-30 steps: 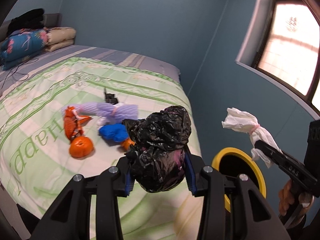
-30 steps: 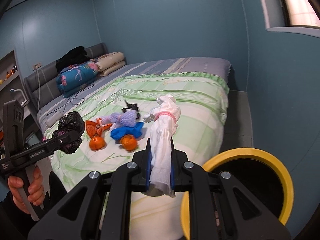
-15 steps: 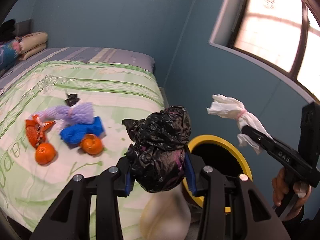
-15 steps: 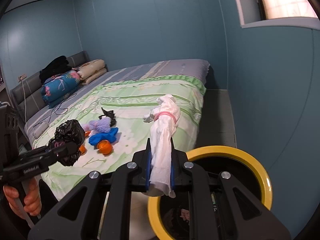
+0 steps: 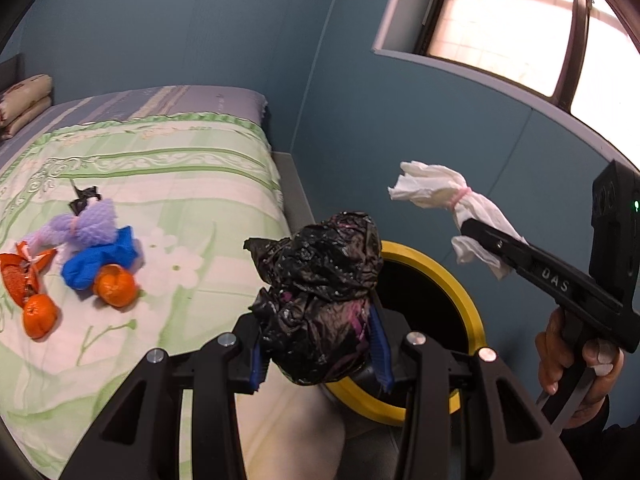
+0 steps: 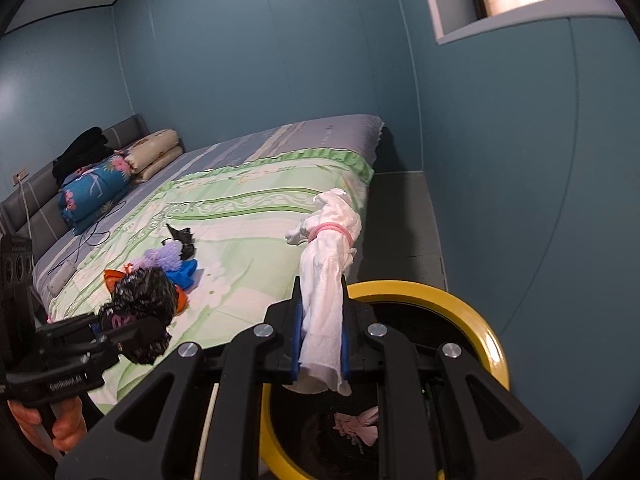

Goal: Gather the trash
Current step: 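Carry both items over the yellow bin and open both tools to drop them, then move both tools back over the remaining trash on the bed, then grasp the orange snack wrapper with the left tool while the right tool grasps the orange peel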

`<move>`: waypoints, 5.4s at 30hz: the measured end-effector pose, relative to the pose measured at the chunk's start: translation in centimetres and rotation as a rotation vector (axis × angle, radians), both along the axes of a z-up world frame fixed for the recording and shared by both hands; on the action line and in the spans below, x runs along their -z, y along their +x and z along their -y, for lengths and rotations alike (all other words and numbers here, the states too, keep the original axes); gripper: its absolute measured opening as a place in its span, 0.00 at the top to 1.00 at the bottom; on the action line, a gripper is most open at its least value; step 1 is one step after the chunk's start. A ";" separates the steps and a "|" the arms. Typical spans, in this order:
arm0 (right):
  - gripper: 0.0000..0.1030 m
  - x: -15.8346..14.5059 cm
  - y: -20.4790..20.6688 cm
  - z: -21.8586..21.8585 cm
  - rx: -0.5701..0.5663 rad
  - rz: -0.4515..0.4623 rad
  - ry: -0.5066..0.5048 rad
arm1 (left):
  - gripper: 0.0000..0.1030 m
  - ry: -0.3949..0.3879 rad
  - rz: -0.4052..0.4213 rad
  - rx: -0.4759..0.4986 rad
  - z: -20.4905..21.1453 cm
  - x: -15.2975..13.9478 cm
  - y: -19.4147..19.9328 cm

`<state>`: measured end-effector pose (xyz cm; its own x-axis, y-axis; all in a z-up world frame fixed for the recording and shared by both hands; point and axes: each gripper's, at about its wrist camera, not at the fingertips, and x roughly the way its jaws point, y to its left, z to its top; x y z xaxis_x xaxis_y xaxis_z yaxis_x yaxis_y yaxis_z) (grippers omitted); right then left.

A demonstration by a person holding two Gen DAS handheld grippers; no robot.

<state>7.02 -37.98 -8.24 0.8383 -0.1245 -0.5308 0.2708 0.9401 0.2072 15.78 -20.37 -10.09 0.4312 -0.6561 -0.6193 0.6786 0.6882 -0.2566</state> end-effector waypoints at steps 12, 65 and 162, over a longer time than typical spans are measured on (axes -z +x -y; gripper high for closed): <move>0.87 2.9 0.3 2.8 0.053 -0.053 0.051 | 0.63 0.050 -0.083 0.081 4.2 3.9 -1.4; 0.12 0.9 2.0 -0.1 -0.021 0.133 0.056 | 0.15 0.009 -0.059 -0.195 -5.8 2.8 5.0; 0.62 14.0 27.2 -24.2 -0.441 -0.364 -0.051 | 0.70 0.026 -0.247 -0.695 -29.1 9.8 24.1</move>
<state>34.26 -13.79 -22.26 0.5813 0.1628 -0.7972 -0.1043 0.9866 0.1254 39.89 8.71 -19.93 0.5885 -0.2661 -0.7635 0.0083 0.9462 -0.3234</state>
